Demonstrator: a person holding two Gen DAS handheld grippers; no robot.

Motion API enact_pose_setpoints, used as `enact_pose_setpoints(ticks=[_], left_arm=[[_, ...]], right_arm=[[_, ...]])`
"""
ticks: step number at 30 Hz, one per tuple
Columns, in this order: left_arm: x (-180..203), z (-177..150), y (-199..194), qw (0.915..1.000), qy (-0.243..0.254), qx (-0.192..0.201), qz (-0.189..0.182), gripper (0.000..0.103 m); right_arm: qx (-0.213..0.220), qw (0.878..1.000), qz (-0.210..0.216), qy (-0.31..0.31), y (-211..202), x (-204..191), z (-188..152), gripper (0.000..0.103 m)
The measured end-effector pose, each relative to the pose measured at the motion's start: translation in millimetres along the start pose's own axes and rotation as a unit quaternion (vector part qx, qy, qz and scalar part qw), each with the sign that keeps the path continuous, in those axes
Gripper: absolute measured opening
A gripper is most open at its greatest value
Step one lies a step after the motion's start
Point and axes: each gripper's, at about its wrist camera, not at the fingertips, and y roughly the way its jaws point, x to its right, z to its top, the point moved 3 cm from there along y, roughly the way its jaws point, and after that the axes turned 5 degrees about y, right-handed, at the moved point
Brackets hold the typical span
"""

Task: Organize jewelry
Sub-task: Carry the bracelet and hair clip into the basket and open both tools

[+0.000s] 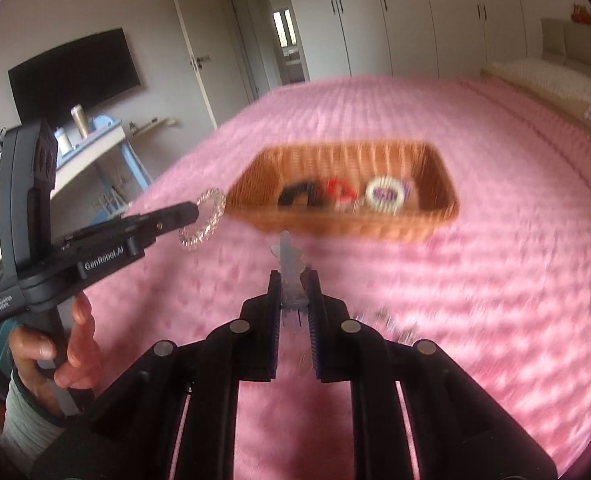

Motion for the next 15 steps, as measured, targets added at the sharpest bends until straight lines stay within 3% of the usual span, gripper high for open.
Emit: enact_pose_setpoints(ticks=[3,6,11,15], left_arm=[[-2,29,18,0.9998,0.005,0.01,0.013,0.007],[-11,51,50,0.9998,-0.009,0.006,0.019,0.007],[-25,64,109,0.9983,-0.029,-0.019,0.047,0.007],[-30,60,142,0.9967,-0.039,-0.04,0.058,0.007]], right_arm=[[0.032,0.999,-0.021,-0.01,8,8,41,0.011],[0.031,0.999,-0.023,0.004,39,26,77,0.011],[0.002,0.999,-0.041,0.022,108,58,111,0.011],[-0.027,0.997,-0.052,0.04,151,79,118,0.011]])
